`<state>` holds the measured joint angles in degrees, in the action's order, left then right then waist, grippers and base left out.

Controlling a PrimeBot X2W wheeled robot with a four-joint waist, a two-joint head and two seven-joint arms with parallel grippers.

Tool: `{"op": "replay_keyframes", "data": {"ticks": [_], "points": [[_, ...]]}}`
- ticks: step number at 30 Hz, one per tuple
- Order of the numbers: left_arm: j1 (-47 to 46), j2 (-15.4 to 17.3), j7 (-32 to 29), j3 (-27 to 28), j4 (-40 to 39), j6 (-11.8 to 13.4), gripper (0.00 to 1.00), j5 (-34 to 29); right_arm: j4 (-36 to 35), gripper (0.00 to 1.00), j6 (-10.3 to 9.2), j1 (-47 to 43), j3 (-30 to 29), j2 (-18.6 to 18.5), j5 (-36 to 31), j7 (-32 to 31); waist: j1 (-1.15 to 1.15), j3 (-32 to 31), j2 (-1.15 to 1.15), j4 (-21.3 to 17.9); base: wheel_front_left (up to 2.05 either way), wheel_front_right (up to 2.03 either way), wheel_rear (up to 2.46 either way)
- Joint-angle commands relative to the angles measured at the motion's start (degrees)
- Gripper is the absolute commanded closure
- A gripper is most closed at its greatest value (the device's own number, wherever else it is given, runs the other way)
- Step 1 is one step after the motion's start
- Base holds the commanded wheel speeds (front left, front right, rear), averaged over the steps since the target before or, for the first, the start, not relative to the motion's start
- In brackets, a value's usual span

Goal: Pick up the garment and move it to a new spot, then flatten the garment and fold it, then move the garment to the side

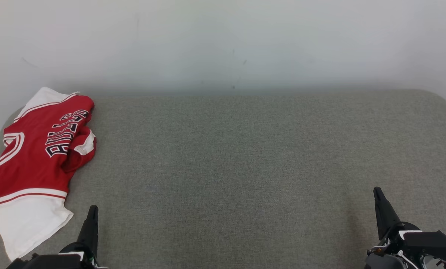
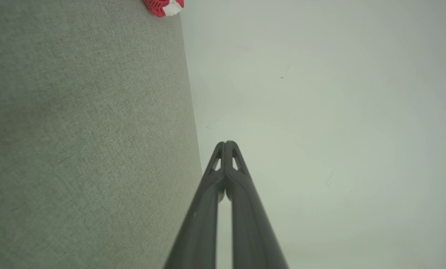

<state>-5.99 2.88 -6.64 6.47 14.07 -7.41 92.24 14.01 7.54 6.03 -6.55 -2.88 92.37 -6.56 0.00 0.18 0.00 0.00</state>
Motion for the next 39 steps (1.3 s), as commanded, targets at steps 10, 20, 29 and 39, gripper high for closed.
{"op": "replay_keyframes", "data": {"ticks": [10,20,29,39], "points": [[-0.5,-0.1,0.0,0.1,0.0,-0.2,1.0,0.4,0.0,1.0,-0.11,0.4,0.0,0.0,0.1,-0.1,0.0,0.0,0.0,0.0,0.0,0.0,0.0],[-0.5,-0.1,0.0,0.1,0.0,-0.2,1.0,0.4,0.0,1.0,-0.11,0.4,0.0,0.0,0.1,-0.1,0.0,0.0,0.0,0.0,0.0,0.0,0.0],[1.7,-0.3,0.4,-0.4,1.7,0.1,0.0,-0.1,2.1,0.0,0.01,-1.8,0.4,0.3,-0.2,0.4,0.0,0.0,0.0,0.0,0.0,0.0,0.0],[2.3,-0.3,3.0,-1.0,-0.6,0.1,0.0,-3.2,0.3,0.0,0.0,-2.5,2.0,0.2,-3.9,3.0,0.0,0.1,0.0,0.0,0.0,0.0,0.0]]}}
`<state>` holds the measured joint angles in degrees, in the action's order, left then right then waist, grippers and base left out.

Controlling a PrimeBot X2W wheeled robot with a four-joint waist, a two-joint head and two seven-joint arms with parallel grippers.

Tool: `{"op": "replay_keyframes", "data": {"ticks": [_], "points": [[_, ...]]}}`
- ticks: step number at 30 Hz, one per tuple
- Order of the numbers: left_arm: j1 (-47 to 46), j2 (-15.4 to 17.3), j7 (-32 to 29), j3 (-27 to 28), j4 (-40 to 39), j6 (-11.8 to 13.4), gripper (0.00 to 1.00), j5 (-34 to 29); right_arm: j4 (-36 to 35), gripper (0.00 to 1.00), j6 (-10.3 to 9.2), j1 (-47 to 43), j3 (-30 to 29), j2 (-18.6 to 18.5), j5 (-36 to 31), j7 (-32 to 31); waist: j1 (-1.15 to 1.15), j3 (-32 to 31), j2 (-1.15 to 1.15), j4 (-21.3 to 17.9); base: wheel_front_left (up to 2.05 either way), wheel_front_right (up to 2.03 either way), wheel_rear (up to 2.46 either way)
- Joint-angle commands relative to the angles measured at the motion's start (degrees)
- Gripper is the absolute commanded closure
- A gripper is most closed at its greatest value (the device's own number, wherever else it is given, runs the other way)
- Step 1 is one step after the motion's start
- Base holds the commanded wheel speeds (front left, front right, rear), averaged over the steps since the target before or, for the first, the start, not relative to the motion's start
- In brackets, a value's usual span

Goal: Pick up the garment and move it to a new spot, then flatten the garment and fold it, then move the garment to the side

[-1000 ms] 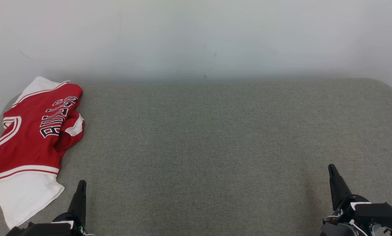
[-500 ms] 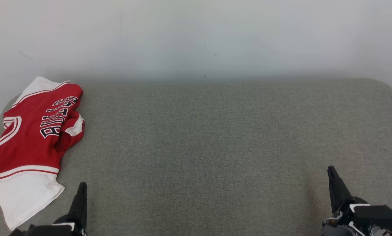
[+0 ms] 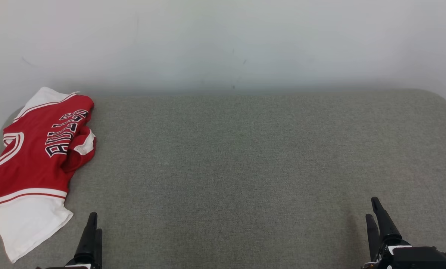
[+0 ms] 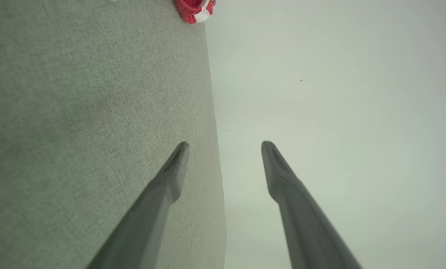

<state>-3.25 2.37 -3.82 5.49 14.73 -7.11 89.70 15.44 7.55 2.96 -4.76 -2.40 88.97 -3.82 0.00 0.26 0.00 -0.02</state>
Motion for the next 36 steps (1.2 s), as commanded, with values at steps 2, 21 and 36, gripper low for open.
{"op": "replay_keyframes", "data": {"ticks": [2,21,36], "points": [[-0.3,0.3,0.7,0.1,-1.6,-0.2,0.0,-2.6,-1.5,0.0,-0.01,0.5,0.5,-0.3,-2.3,0.8,0.0,0.0,0.0,0.0,0.0,0.0,0.0],[0.6,0.4,5.4,-0.6,-5.8,2.3,0.0,-26.2,-4.7,0.0,-0.03,-0.3,3.4,-0.4,-25.8,5.5,0.0,0.1,0.0,-0.1,0.0,0.0,0.0],[2.1,1.6,8.4,-1.6,-7.8,3.8,0.0,-43.7,-5.7,0.0,-0.04,-1.0,3.6,-0.4,-42.8,8.5,0.0,0.0,0.0,0.0,0.0,0.0,0.0]]}}
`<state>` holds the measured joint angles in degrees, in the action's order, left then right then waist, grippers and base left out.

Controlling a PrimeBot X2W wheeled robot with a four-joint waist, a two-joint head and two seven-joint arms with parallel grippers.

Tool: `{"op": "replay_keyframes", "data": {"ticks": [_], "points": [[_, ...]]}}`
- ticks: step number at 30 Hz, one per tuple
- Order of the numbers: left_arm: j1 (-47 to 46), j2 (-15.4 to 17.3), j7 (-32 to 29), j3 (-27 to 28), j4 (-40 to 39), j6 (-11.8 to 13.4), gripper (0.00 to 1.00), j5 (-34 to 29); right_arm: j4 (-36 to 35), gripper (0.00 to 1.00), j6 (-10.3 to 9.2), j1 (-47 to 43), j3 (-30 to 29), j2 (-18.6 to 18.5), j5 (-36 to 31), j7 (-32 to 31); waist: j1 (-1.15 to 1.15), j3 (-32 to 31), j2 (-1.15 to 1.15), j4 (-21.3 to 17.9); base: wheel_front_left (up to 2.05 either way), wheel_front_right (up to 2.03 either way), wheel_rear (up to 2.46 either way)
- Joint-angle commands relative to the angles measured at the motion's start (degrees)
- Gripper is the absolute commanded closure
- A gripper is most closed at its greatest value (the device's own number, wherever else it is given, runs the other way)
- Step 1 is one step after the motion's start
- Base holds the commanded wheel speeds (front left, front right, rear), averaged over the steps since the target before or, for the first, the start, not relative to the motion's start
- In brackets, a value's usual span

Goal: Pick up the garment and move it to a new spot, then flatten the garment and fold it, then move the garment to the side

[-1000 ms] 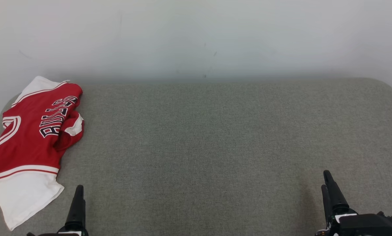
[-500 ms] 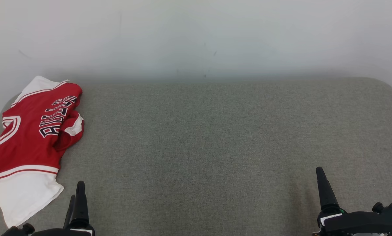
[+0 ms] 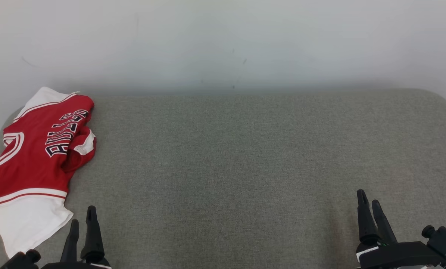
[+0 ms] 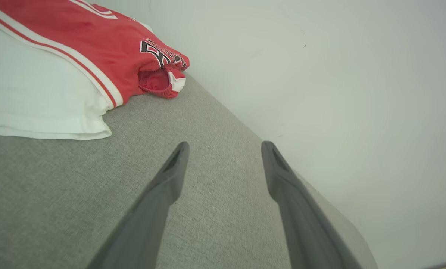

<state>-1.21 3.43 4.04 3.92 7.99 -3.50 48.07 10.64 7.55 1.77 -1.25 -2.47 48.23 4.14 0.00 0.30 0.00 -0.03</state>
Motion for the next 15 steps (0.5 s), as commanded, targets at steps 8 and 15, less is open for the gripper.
{"op": "replay_keyframes", "data": {"ticks": [8,15], "points": [[0.9,1.5,2.1,-0.1,-1.8,0.0,0.0,-8.0,-1.1,0.0,-0.05,-0.2,-0.3,-0.4,-8.8,2.0,0.0,-0.2,0.0,0.0,0.0,0.0,0.0],[1.5,2.1,3.2,-0.7,-1.3,-0.6,0.0,-12.4,-0.6,0.0,-0.06,-0.5,-0.4,-0.4,-14.1,3.2,0.0,-0.3,0.0,-0.1,0.0,0.0,0.0]]}}
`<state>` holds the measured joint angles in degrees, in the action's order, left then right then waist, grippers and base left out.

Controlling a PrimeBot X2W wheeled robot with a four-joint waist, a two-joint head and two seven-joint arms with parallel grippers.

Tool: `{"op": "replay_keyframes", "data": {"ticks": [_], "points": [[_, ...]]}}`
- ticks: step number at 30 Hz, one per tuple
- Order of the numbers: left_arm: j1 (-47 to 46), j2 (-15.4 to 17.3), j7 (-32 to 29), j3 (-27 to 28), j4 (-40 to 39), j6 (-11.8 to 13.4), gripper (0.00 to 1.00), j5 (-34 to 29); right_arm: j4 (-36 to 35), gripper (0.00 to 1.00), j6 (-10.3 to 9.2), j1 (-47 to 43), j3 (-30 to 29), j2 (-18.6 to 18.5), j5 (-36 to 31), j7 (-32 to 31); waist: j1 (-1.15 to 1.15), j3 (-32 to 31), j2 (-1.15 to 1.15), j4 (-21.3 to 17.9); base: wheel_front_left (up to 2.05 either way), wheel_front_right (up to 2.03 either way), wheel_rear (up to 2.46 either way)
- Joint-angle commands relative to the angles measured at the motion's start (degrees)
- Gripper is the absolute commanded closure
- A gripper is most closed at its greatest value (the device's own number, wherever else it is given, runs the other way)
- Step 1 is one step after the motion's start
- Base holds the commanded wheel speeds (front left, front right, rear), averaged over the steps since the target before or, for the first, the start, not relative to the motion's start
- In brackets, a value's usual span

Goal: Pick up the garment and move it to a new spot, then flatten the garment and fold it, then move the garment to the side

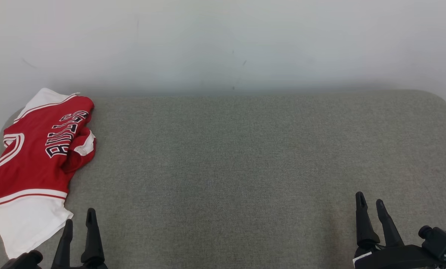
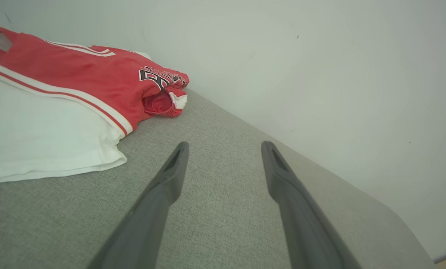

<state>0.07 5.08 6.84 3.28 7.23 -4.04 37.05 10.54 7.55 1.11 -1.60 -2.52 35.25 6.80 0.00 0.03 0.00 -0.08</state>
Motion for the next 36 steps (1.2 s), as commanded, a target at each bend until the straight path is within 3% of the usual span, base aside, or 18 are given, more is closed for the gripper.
{"op": "replay_keyframes", "data": {"ticks": [1,36], "points": [[0.3,0.5,0.6,-0.2,-0.5,-0.2,0.0,-1.9,-0.3,0.0,-0.06,0.1,0.0,-0.4,-1.9,0.6,0.0,0.0,0.0,0.0,0.0,0.0,0.0],[1.0,2.6,5.0,-2.3,-0.9,0.4,0.0,-18.3,-2.0,0.0,-0.09,-0.7,0.8,-0.4,-20.1,3.9,0.0,0.0,0.0,-0.1,0.0,0.0,0.0]]}}
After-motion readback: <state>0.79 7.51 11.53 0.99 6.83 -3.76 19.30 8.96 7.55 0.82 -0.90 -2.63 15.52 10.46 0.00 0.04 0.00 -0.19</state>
